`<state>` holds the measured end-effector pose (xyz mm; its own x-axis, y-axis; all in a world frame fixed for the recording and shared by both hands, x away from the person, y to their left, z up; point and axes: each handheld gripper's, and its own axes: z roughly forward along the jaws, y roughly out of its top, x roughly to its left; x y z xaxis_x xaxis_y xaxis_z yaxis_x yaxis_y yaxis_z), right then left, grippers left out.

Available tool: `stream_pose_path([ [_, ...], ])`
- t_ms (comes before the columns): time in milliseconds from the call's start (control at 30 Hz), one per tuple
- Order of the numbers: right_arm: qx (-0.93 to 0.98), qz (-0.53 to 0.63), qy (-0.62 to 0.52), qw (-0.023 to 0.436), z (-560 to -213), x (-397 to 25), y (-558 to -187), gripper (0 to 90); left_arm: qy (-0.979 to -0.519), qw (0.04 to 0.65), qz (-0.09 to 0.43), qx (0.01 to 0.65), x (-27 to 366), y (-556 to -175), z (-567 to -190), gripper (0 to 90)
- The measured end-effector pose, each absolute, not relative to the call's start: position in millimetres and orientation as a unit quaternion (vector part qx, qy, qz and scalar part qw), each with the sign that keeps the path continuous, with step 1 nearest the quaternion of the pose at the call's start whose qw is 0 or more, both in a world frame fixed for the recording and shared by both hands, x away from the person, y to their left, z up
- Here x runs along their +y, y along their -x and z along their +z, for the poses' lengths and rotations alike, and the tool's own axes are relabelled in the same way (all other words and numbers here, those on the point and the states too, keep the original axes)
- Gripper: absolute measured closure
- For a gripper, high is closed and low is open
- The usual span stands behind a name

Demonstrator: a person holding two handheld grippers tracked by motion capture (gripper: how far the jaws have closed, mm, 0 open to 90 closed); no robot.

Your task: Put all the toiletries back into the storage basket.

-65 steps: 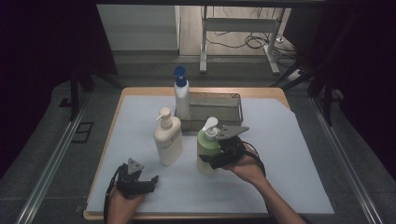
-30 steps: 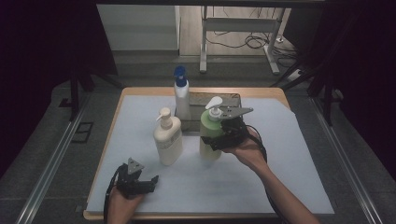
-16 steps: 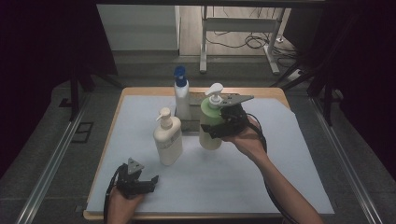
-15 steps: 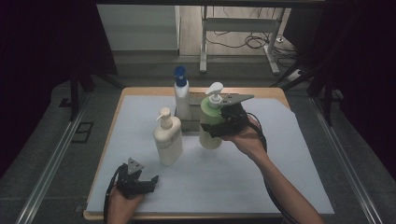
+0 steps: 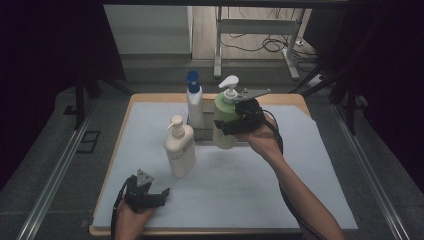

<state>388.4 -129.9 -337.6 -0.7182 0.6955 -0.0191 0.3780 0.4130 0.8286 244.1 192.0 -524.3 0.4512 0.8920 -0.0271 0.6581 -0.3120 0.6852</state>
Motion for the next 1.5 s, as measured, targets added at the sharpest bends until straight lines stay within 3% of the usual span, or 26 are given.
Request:
stream_pose_path([
  [1000, 0.793, 0.424, -0.376, 0.223, -337.7, -121.8, -442.3, 12.6, -0.789, 0.321, 0.182, 0.491, 192.0, -244.1, -524.3, 12.3],
  [1500, 0.788, 0.410, -0.394, 0.238, -359.2, -122.7, -467.7, 12.6, -0.789, 0.320, 0.181, 0.492, 192.0, -243.9, -524.3, 12.3],
])
